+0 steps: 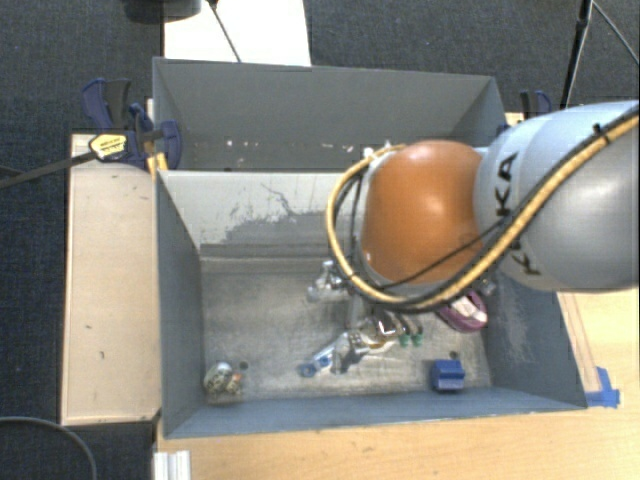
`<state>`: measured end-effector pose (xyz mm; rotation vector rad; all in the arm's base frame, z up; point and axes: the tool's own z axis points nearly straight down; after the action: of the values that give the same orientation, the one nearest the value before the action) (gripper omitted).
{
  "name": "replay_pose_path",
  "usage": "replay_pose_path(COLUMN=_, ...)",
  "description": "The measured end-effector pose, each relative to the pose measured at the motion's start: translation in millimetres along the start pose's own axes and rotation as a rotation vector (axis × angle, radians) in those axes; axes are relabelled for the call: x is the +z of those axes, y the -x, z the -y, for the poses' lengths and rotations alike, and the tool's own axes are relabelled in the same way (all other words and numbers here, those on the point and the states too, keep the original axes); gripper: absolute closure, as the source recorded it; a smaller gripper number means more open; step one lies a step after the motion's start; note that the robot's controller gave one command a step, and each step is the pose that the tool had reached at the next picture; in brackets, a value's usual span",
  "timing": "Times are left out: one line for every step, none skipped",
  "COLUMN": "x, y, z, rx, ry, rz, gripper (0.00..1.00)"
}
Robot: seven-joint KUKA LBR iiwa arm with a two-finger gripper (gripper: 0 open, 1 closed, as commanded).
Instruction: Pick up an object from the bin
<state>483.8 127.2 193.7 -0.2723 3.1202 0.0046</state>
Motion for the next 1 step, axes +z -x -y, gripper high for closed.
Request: replay_pose_path(x=123.2, y=7.4, z=36.4, rx=-0.101, ry=0.000, rz=-0.002, gripper=0.00)
